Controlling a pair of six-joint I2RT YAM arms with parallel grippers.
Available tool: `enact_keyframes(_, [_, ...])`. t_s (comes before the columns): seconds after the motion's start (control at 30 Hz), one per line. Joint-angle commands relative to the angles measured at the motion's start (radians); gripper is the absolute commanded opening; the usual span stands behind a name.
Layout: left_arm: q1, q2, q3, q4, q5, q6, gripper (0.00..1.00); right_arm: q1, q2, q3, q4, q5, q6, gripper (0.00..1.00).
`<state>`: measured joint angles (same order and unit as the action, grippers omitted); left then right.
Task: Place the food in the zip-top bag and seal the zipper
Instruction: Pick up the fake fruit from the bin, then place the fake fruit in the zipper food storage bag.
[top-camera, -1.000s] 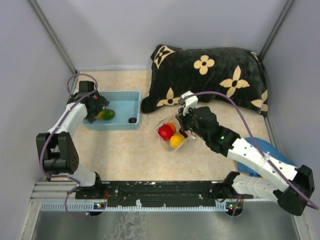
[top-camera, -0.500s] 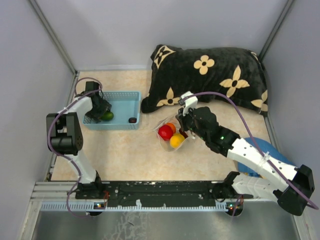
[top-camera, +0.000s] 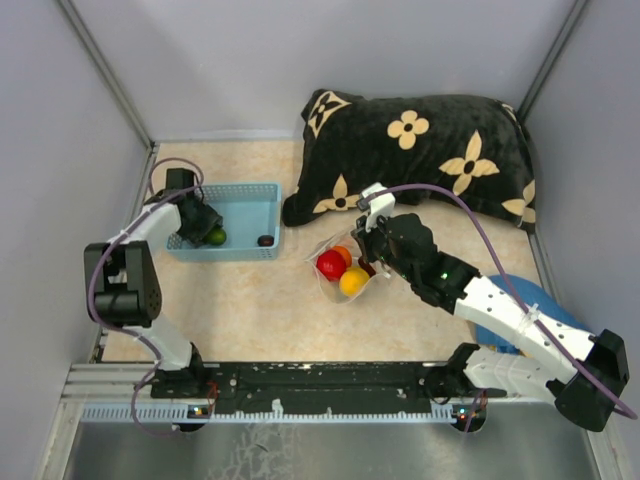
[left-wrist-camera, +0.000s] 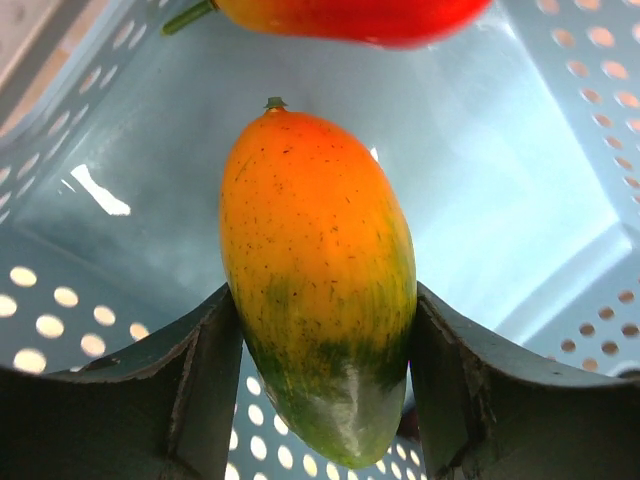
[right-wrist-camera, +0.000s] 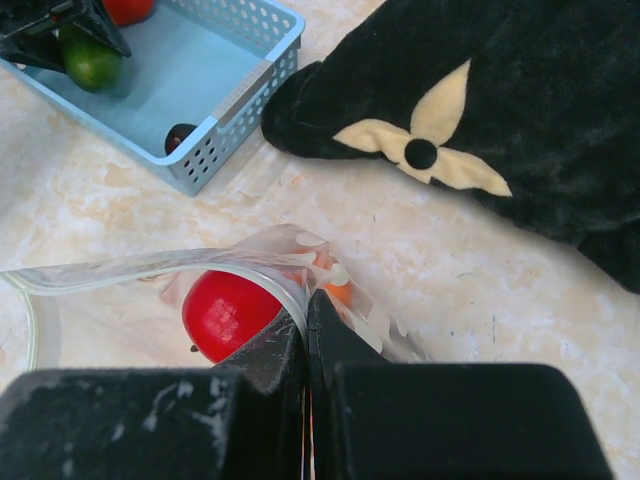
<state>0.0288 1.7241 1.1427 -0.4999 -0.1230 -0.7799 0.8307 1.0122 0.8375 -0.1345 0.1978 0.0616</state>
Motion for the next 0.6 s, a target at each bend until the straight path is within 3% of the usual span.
enact_keyframes(0.0, [0.000,-0.125,-0.062,0.049,0.081,0.044,0.48,0.005,-0.008,0.031,0.058,0.020,-0.007,0.00])
enact_keyframes(0.3, [-0.089,-0.396,-0.188,0.115,0.235,0.133,0.44,0.005,0.006,0.049,0.050,0.036,0.010,0.00])
enact_keyframes(0.57, [-0.319,-0.587,-0.194,0.121,0.242,0.206,0.44,0.004,0.014,0.067,0.060,0.031,0.001,0.00])
